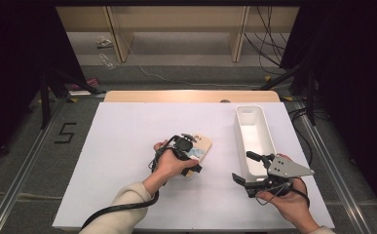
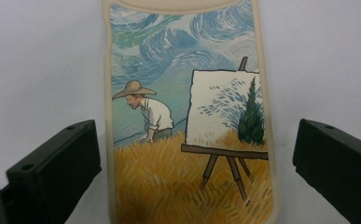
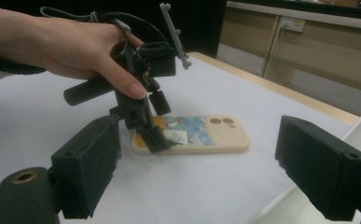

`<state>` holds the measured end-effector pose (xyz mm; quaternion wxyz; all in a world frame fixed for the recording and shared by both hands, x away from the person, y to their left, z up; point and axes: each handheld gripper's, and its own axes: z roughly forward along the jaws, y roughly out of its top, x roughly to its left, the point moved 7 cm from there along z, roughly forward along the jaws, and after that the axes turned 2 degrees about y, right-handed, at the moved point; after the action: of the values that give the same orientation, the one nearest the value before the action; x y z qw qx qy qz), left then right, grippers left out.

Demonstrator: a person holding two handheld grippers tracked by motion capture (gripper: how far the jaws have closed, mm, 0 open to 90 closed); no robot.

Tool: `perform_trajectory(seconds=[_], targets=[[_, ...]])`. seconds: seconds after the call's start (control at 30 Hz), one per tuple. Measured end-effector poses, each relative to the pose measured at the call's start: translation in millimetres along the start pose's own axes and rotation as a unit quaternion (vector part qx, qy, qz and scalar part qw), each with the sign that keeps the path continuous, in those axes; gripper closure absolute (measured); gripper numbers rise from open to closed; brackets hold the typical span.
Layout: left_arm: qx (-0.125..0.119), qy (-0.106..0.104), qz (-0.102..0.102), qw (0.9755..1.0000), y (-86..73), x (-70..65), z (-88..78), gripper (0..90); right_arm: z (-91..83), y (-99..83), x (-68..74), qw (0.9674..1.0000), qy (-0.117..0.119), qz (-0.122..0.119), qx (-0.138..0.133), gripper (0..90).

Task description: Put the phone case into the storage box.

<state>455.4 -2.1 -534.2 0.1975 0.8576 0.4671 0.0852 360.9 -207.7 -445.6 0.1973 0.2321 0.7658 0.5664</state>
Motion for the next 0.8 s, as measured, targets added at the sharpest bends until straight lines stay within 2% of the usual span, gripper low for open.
perform_trajectory(seconds=[0.27,0.8], targets=[[0.008,0.001,-0.006,0.9999,0.0,0.6,3.1,0.7,0.0,0.0,0.1,1.0,0.0,0.0,0.0,15.1],[0.021,0.005,-0.002,0.9998,0.8,0.8,8.1,1.5,-0.2,0.2,0.3,1.0,0.0,0.0,0.0,15.1]])
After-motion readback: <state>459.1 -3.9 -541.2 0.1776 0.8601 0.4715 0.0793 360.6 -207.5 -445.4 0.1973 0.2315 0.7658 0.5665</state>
